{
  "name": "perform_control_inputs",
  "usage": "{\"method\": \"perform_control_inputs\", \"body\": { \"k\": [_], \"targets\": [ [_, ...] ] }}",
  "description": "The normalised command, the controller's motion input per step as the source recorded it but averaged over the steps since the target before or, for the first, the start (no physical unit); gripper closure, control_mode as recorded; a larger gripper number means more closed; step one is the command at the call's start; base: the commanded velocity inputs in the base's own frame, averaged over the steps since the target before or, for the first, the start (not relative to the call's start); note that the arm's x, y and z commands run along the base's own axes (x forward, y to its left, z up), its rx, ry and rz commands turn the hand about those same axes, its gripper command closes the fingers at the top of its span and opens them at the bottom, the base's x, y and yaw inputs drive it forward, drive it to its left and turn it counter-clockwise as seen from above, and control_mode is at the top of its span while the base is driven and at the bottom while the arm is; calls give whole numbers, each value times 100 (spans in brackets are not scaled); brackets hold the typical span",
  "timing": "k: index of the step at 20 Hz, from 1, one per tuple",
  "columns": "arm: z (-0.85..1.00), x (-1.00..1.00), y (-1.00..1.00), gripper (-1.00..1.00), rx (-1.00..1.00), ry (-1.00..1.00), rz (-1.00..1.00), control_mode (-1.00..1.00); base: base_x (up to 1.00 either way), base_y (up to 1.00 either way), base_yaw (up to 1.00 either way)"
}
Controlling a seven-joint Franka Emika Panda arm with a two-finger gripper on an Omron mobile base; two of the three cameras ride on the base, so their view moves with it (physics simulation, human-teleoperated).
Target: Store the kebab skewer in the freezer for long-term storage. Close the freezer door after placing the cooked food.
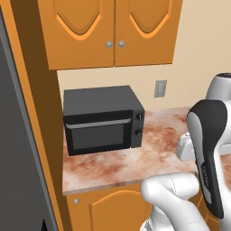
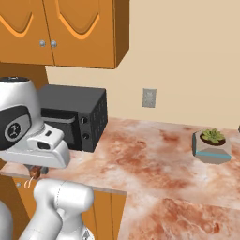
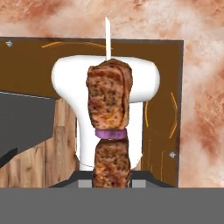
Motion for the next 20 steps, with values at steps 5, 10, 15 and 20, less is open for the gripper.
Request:
{"method": "perform_control_inputs", "body": {
  "k": [5,10,15,20],
  "targets": [
    [0,-1,8,100,0,2,4,-100,0,0,0],
    [0,0,0,100,0,0,0,-100,0,0,0],
    [0,-2,0,100,0,0,0,-100,0,0,0],
    [0,0,0,100,0,0,0,100,-33,0,0]
  ]
}}
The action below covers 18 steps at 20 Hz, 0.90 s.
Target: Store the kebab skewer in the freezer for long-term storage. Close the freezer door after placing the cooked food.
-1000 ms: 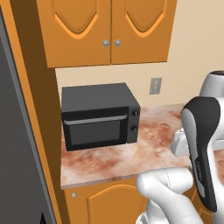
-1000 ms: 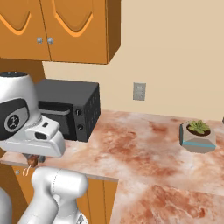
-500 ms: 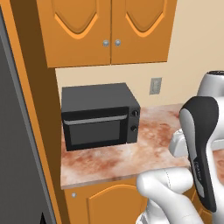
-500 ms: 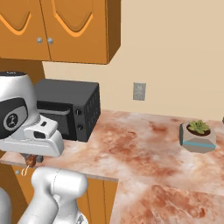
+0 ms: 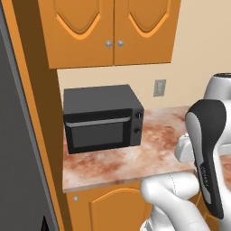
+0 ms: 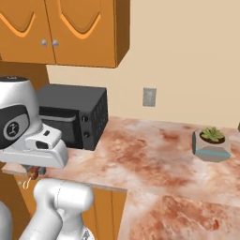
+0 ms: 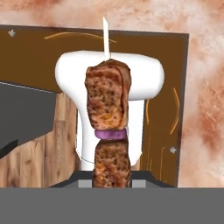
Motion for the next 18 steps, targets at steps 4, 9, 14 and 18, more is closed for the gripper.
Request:
{"method": "perform_control_inputs", "body": {
  "k": [4,9,14,18],
  "targets": [
    [0,0,0,100,0,0,0,100,-58,6,2],
    [0,0,0,100,0,0,0,100,-61,16,4],
    [0,0,0,100,0,0,0,100,-63,14,3],
    [0,0,0,100,0,0,0,100,-63,19,3]
  ]
}}
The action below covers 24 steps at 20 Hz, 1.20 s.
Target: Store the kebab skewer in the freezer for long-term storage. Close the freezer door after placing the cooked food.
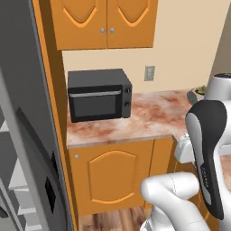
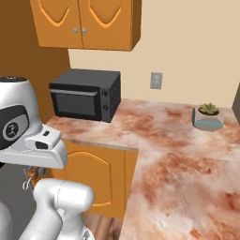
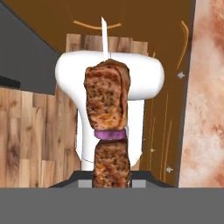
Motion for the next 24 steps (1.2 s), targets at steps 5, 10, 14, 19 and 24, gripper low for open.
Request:
{"method": "perform_control_inputs", "body": {
  "k": [5,10,14,19,24],
  "targets": [
    [0,0,0,100,0,0,0,100,-60,23,3],
    [0,0,0,100,0,0,0,100,-64,32,3],
    [0,0,0,100,0,0,0,100,-63,39,0],
    [0,0,0,100,0,0,0,100,-53,53,0],
    [0,0,0,100,0,0,0,100,-47,64,0]
  ]
}}
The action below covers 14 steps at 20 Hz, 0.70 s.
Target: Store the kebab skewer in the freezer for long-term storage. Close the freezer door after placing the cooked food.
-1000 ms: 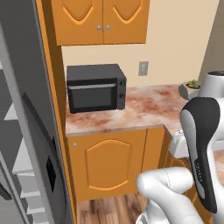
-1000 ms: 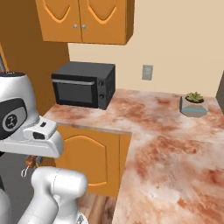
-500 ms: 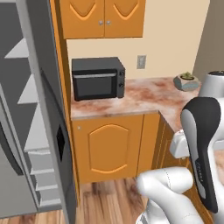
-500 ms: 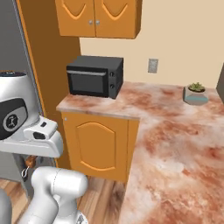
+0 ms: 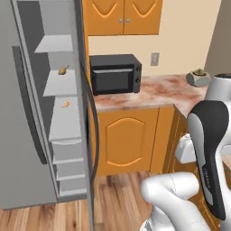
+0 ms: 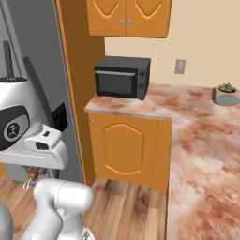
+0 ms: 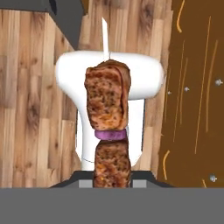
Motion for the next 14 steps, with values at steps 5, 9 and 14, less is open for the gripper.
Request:
{"method": "perform_control_inputs", "body": {
  "k": [5,9,14],
  "targets": [
    [0,0,0,100,0,0,0,100,-35,78,0],
    [0,0,0,100,0,0,0,100,-9,95,0],
    [0,0,0,100,0,0,0,100,-8,87,0]
  ]
}}
